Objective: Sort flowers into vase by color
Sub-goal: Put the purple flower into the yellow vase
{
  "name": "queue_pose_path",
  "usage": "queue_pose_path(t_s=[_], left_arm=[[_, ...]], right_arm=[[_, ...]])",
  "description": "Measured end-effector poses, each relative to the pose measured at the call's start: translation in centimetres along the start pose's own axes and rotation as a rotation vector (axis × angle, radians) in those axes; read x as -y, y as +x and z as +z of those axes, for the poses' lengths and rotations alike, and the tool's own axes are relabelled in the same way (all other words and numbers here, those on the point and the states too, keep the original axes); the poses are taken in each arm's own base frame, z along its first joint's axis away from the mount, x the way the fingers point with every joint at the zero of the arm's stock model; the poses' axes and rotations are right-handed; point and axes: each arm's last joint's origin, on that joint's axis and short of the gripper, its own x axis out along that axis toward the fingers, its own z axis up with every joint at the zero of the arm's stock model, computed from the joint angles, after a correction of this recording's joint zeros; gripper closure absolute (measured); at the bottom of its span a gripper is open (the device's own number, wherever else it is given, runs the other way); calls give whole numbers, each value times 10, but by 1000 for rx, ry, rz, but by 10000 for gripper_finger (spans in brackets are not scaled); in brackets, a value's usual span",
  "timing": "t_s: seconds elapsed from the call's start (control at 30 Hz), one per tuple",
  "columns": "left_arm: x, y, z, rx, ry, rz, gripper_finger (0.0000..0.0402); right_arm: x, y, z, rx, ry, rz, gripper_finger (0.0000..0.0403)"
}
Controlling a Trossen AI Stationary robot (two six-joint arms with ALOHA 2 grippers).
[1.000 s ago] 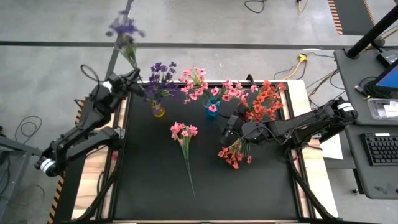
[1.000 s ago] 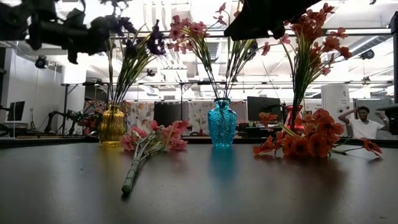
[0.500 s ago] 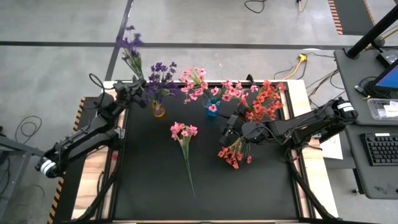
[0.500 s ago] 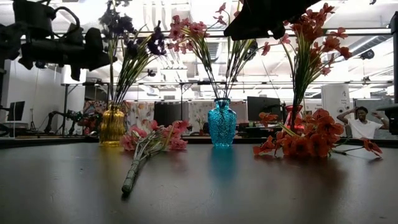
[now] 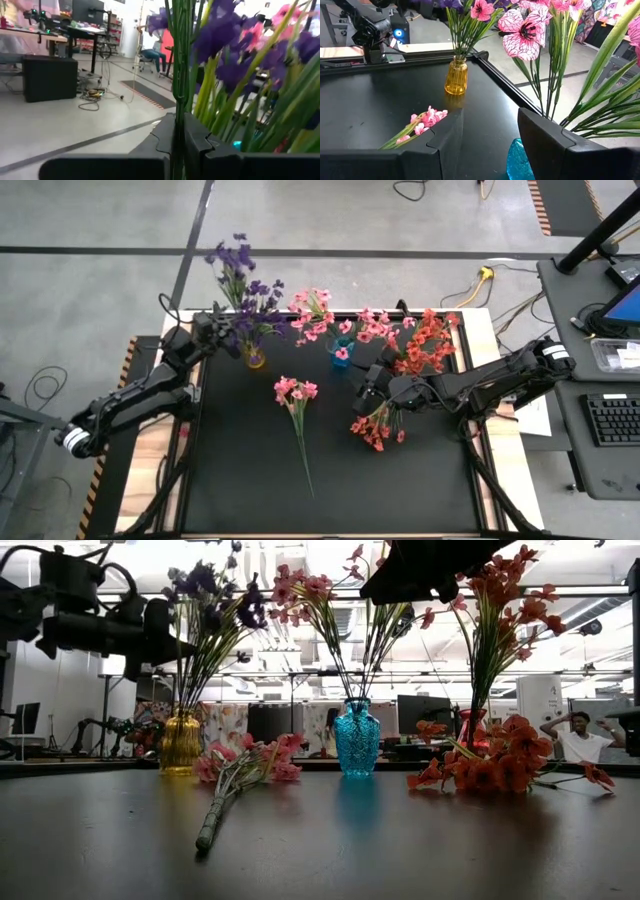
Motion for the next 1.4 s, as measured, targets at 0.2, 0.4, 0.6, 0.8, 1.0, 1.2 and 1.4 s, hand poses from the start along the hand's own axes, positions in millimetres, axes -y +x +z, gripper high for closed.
queue_pose_path(t_s=[0.2,0.4,0.6,0.8,1.0,1.2,1.4], left_arm=[[0,2,-1,-7,50,-20,402],[0,3,-3,-18,99,-44,402],[-2,7,-9,-63,110,-38,402],[-2,8,-12,-83,126,-75,402],[-1,9,-13,-89,152,-112,402],[-1,9,-13,-91,159,-112,402],[-1,9,-16,-119,193,-111,402]], right_arm=[[0,0,0,0,0,-2,220],[1,1,0,0,1,-3,220],[1,1,0,0,1,-4,220],[1,1,0,-1,1,-4,220],[1,1,0,-1,1,-3,220],[1,1,0,-1,0,-4,220],[1,1,0,-1,0,-3,220]])
